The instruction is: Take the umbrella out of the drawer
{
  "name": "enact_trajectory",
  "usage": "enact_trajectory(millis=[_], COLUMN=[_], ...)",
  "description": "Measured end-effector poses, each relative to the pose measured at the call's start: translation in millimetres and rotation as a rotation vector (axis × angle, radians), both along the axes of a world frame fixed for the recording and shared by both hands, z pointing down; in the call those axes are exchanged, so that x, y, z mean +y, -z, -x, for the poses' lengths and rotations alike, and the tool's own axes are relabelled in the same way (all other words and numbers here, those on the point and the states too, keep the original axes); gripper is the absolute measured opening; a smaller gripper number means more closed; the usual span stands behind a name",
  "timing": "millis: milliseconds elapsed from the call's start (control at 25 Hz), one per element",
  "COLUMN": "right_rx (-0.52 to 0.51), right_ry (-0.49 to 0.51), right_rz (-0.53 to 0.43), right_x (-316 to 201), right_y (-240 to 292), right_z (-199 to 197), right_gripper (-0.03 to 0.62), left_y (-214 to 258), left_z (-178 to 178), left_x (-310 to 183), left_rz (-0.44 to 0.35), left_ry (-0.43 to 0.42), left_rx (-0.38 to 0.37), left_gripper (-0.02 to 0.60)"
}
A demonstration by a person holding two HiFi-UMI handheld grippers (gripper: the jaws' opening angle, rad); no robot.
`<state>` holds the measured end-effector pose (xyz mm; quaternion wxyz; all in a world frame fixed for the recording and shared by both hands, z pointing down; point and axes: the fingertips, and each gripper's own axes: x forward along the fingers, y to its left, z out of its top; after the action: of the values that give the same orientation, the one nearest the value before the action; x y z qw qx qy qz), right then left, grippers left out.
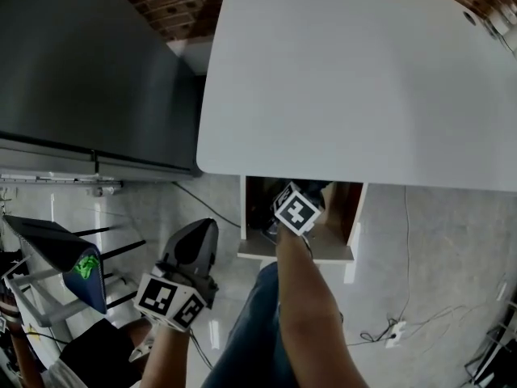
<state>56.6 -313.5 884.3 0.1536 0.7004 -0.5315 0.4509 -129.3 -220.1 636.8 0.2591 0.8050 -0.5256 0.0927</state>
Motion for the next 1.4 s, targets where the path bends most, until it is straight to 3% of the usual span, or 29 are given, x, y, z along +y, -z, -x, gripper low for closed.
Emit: enact_trajectory(millis=[280, 880, 1400], right_rx=[-0.032, -0.183, -0.223], right_ry=[-0.008, -0.02, 0.001], right_rz=[0.058, 0.114, 0.122], right_x=[5.9, 35.4, 67.6], right_y=[4.1, 37.3, 89.1], right_z=[0.0, 6.0, 5.2], right_gripper=[0.268, 0.264, 0.264], left_y=[1.2, 30.4, 75.6], left_z=[9.9, 1.4, -0.4], left_x=[11.9, 22.4, 35.1], left_rz=[0.006, -0.005, -0.039], left_ry=[0.015, -0.026, -0.035], left_rx=[0.004, -0.019, -0.029], left_gripper=[-0.003, -0.003, -0.003])
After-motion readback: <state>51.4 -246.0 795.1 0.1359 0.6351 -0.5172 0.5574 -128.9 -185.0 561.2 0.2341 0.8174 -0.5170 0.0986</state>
